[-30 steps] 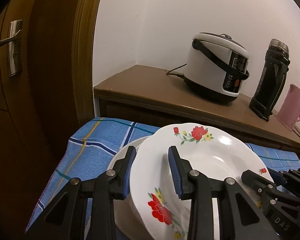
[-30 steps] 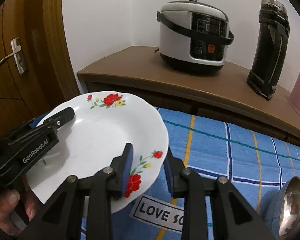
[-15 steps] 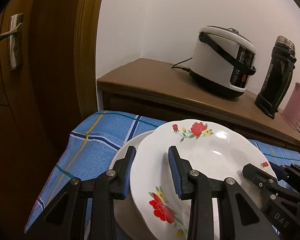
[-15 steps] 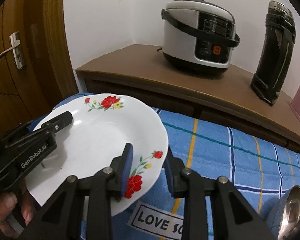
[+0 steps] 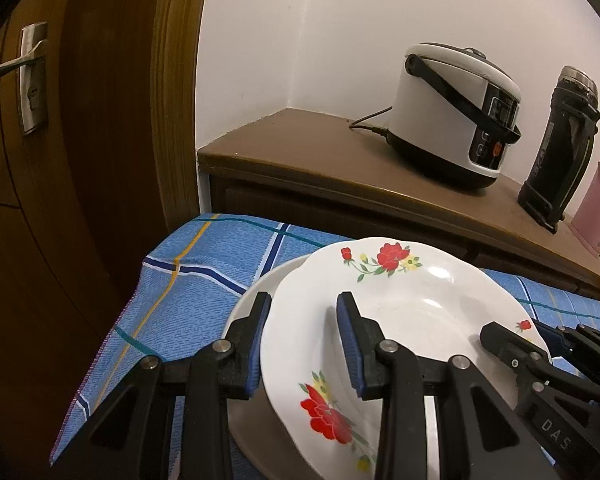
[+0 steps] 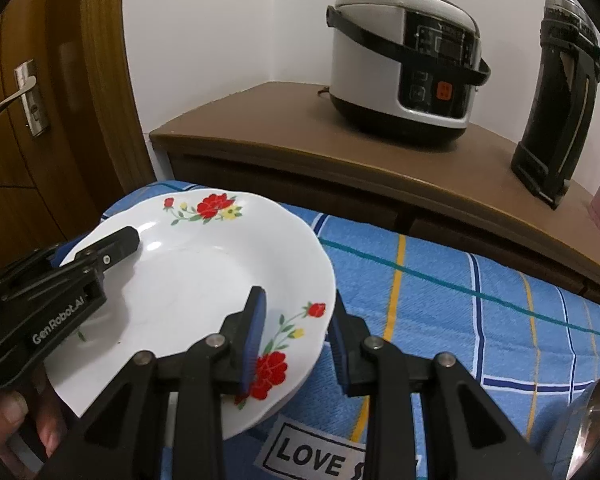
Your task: Organize plates and bowls
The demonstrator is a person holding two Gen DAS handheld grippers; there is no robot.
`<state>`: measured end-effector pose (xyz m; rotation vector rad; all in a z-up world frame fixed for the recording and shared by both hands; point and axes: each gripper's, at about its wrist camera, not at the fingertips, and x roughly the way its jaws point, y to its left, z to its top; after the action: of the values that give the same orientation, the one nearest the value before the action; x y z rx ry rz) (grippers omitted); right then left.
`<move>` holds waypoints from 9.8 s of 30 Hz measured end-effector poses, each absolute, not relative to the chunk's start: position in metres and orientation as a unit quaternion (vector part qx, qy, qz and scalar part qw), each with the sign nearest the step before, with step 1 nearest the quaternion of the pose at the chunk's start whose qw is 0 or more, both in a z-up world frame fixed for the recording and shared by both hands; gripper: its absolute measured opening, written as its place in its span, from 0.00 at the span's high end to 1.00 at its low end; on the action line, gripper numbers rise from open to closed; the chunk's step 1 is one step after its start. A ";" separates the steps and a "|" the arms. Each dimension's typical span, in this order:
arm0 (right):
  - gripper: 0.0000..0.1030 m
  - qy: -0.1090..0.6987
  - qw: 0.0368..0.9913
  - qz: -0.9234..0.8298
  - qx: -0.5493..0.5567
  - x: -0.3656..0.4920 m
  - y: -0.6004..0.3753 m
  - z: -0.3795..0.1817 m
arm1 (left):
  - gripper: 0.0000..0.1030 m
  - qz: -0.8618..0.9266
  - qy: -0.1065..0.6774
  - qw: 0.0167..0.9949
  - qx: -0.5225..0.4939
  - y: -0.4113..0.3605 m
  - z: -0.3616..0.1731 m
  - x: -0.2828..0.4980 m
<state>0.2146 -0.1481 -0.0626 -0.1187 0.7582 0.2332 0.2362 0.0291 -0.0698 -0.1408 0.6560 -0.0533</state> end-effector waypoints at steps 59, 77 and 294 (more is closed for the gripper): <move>0.23 0.357 0.925 0.101 -0.084 0.207 -0.143 -0.062 | 0.53 -0.061 0.349 0.933 -0.067 0.021 -0.075 0.234; 0.23 0.383 0.914 0.102 -0.088 0.215 -0.154 -0.078 | 0.41 -0.083 0.346 0.932 -0.070 0.020 -0.074 0.230; 0.88 0.361 0.932 -0.029 0.022 0.074 -0.427 -0.031 | 0.74 -0.292 0.345 0.889 0.068 -0.288 -0.027 0.124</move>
<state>0.0740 -0.4267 -0.0311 0.0447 0.7383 -0.0604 0.1241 -0.2883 -0.0268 0.1412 0.7172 -0.6065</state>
